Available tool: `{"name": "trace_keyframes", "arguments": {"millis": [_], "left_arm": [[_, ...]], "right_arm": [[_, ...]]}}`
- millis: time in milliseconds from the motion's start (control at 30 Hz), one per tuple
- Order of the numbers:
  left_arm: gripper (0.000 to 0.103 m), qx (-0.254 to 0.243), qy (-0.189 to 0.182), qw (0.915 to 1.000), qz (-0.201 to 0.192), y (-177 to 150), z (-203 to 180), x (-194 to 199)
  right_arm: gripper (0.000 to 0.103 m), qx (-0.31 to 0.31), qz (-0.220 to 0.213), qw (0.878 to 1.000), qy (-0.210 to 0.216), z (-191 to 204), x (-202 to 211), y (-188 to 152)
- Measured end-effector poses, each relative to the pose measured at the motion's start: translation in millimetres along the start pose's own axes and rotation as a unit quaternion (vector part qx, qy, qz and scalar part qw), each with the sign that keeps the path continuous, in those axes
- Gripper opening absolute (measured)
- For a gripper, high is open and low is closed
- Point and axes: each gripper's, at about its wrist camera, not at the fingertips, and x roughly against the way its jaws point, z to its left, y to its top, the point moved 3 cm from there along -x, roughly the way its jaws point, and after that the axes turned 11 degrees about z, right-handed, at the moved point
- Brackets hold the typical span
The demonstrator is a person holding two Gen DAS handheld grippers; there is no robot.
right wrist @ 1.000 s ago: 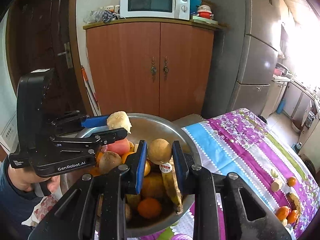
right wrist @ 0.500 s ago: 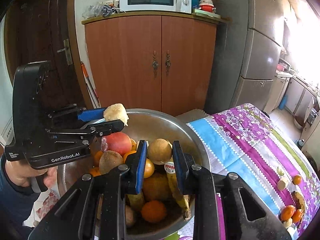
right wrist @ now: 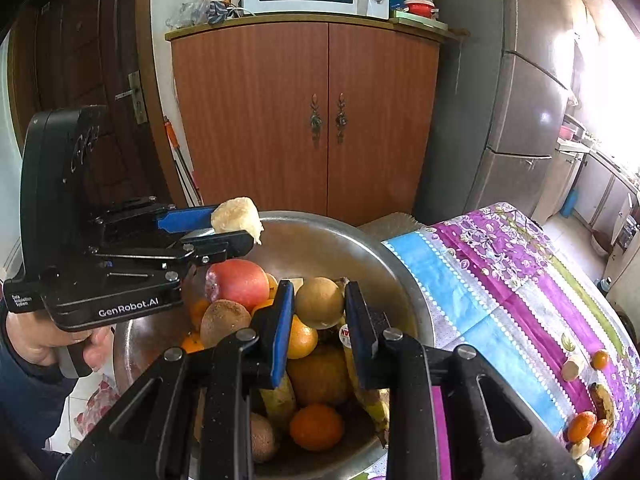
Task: Organize fruits
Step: 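Open the left gripper over the bowl while the right releases the brown fruit, then move both open grippers back toward the fruit on the tablecloth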
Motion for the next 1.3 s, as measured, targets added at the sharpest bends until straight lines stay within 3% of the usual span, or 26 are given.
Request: {"name": "trace_keyframes", "arguments": {"millis": [867,1033,1300], "left_arm": [[0.04,-0.021,0.001,0.9992,0.033,-0.7,-7.5,-12.8],[0.05,-0.017,0.003,0.9993,0.033,-0.8,-4.1,-13.2],[0.069,-0.012,0.015,0.9994,0.027,0.4,-3.8,-12.1]], "right_arm": [[0.029,-0.019,0.043,0.999,0.02,-4.5,-34.4,-16.1],[0.03,-0.021,0.048,0.998,0.021,-4.2,-39.6,-19.6],[0.048,-0.04,0.019,0.999,0.019,-11.5,-28.3,-26.0]]}}
